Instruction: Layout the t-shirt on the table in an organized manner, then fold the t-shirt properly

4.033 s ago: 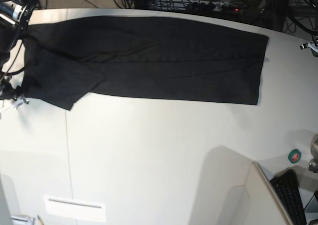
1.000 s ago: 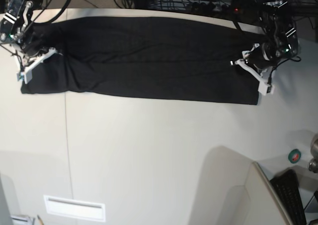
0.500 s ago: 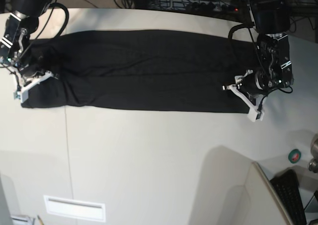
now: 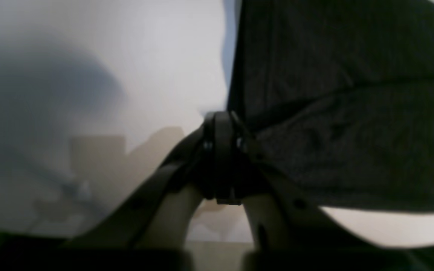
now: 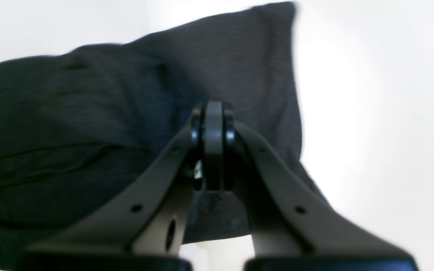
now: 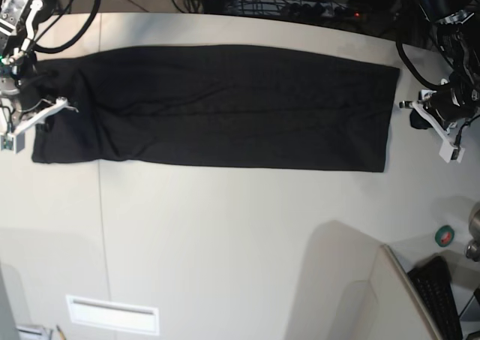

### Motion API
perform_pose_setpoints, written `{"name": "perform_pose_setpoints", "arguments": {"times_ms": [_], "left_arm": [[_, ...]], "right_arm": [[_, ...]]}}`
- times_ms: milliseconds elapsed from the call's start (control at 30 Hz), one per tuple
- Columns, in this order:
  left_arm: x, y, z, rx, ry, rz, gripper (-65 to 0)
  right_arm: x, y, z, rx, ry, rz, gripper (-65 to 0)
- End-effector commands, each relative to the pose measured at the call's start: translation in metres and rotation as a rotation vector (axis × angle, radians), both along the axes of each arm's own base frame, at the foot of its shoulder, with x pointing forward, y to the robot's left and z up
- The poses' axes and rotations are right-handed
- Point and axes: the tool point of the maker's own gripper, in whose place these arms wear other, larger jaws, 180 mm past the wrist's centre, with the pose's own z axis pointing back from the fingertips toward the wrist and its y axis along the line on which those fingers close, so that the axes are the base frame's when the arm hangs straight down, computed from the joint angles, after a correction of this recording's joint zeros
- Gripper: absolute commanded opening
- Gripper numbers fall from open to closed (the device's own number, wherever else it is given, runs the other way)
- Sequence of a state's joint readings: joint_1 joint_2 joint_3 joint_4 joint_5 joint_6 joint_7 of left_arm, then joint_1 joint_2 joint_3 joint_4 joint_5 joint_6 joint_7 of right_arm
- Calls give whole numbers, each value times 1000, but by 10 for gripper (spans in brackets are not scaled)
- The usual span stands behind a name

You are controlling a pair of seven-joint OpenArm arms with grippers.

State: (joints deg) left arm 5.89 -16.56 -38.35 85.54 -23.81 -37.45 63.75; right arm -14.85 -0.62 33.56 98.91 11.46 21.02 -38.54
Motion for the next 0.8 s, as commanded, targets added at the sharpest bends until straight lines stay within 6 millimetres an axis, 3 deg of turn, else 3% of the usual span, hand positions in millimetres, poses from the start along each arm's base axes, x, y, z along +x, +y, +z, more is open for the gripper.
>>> {"name": "perform_pose_setpoints", "arguments": {"times_ms": [0, 67, 100, 167, 300, 400, 567, 700, 767], "left_arm": [[5, 6, 5, 5, -22, -8, -377], [3, 3, -4, -21, -16, -22, -153], [5, 3, -6, -35, -28, -13, -82], [6, 1, -17, -76, -35, 12, -5], [8, -4, -40, -155, -4, 55, 0], [15, -19, -52, -191, 1, 30, 0], [21, -40, -58, -208, 0, -28, 0], [18, -42, -61, -205, 15, -35, 0], [14, -42, -63, -205, 25, -36, -54]], "right_arm": [[9, -6, 14, -25, -52, 3, -650], [9, -6, 14, -25, -50, 3, -650], [9, -5, 14, -25, -50, 5, -650], [8, -5, 13, -25, -49, 5, -650], [3, 2, 9, -17, -13, 63, -650], [2, 7, 8, -15, -6, 103, -650], [2, 7, 8, -15, -6, 105, -650], [1, 6, 8, -17, -6, 101, -650], [1, 6, 8, -17, -6, 101, -650]]}}
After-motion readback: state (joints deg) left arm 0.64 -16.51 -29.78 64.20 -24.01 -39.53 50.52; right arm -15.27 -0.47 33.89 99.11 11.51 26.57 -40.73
